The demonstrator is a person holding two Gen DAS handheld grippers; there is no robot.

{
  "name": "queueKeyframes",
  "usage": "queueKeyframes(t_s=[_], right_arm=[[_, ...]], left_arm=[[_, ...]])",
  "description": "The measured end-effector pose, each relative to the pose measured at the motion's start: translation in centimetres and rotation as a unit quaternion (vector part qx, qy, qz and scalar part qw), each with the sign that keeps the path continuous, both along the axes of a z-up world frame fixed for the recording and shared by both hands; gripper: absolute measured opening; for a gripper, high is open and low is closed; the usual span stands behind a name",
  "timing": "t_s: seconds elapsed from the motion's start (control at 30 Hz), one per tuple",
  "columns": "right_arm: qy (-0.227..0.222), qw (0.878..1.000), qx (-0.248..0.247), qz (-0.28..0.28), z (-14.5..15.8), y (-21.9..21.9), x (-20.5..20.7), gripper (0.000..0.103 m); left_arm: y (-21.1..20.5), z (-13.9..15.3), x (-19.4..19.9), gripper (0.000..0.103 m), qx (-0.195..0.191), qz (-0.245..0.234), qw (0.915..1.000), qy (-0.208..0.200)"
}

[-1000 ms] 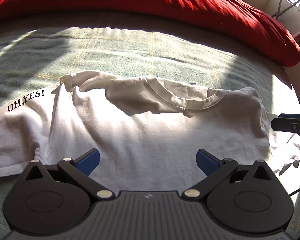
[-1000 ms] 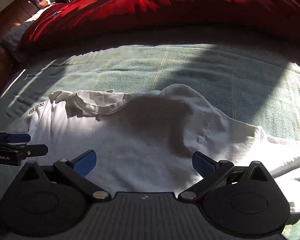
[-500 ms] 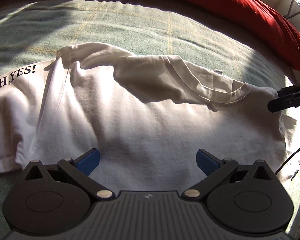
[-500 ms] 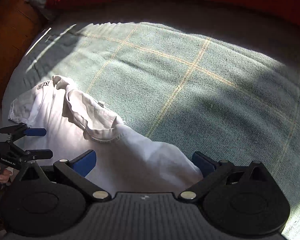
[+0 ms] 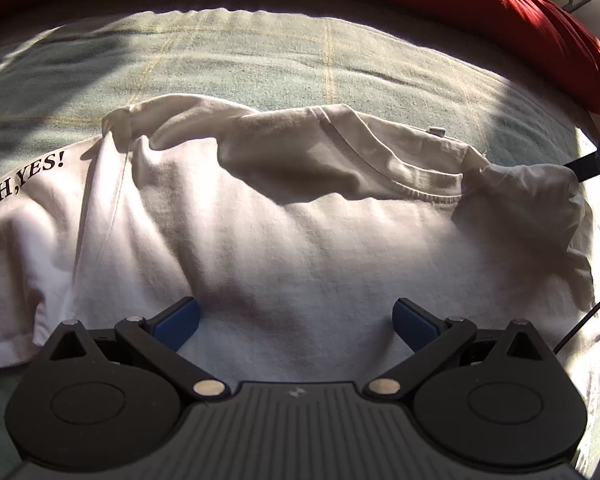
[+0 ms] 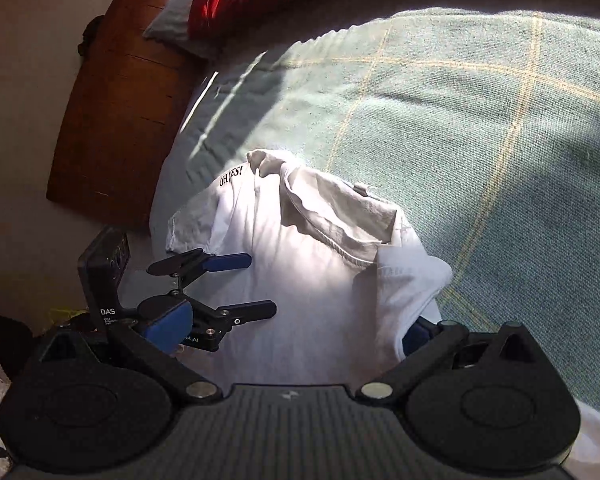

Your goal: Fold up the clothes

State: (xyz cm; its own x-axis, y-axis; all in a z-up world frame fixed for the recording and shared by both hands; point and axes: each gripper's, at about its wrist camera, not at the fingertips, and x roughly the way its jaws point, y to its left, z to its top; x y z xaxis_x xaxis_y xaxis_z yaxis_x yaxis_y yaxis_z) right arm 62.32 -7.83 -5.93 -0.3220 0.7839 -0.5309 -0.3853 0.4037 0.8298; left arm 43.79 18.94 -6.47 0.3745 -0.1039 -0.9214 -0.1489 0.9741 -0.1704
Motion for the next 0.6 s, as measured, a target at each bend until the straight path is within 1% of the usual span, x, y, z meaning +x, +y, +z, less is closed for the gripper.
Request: queueKeyframes(t_s=[0.07,0.2,0.33,0.37,0.43,0.5,0.53,0.6], right_arm=[[0.000,1.000,0.017,-0.016,0.5,-0.4,0.6,0.103],[-0.019,0.996,0.067,-0.047,3.1,-2.2,1.9,0.103],[-0.059,0.991,0.081,-0.083,5.2,-4.5,3.1,0.103],[-0.071,0.990,0.073,-0.095,5.5,-4.9,3.3,0.103],[-0.100,0.987,0.034,-0.119,5.6,-5.6,3.5,0.103],[-0.122,0.984,0.009,-0.128,5.6,-5.6,3.2,0.103],[-0.128,0.983,0.004,-0.128,5.6,-5.5,2.9,0.103],[-0.127,0.987,0.003,-0.100,5.1,-4.4,1.7,0.103]], left_arm=[[0.2,0.2,0.1,0.102,-0.007,0.004,1.0000,-0.001],[0.7,0.3,0.5,0.102,-0.014,0.013,0.9998,-0.005],[0.9,0.6,0.9,0.102,-0.017,0.021,0.9995,-0.015],[0.9,0.6,1.0,0.102,-0.017,0.022,0.9995,-0.015],[1.0,1.0,1.1,0.102,-0.015,0.021,0.9994,-0.023],[1.1,1.7,1.1,0.102,-0.011,0.018,0.9991,-0.038],[1.2,2.1,1.1,0.102,-0.010,0.016,0.9988,-0.046],[1.3,2.7,1.3,0.102,-0.015,0.011,0.9980,-0.061]])
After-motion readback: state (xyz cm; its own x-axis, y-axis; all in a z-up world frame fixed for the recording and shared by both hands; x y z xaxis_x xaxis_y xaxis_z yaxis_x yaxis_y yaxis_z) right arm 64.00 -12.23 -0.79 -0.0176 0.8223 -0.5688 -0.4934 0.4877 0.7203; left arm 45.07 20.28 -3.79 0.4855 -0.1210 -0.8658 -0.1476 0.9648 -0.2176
